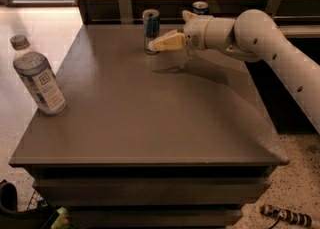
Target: Move redbull can near blue plastic bottle
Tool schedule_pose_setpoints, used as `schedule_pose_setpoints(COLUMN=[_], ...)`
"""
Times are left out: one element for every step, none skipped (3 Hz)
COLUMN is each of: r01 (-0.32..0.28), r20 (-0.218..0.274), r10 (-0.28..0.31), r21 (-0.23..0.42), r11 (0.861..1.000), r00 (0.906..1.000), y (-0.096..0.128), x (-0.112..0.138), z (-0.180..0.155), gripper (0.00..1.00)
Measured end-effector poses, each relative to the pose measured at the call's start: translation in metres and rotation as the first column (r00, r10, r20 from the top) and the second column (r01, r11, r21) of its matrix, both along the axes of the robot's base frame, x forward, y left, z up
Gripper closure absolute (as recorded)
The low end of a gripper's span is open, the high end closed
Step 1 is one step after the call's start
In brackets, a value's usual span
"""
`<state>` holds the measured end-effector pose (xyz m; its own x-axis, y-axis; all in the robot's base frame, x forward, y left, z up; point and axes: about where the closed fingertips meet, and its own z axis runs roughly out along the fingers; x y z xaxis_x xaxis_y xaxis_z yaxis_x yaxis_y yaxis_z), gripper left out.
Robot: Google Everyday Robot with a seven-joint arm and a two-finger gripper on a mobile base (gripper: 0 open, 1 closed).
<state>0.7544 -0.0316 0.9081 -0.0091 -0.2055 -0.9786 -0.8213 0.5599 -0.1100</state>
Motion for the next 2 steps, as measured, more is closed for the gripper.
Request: schedule_pose_setpoints(r01=[-0.025, -0.05], r20=[-0.016, -0.023], r10=[0.025, 0.051], r21=[0.022, 0.05], r11=[0.999, 0.998], r00=[0.9996, 0.9984], y=[0.016, 0.032], x=[0.009, 0.023], z=[-0.008, -0.013], gripper=[0.0, 0.0])
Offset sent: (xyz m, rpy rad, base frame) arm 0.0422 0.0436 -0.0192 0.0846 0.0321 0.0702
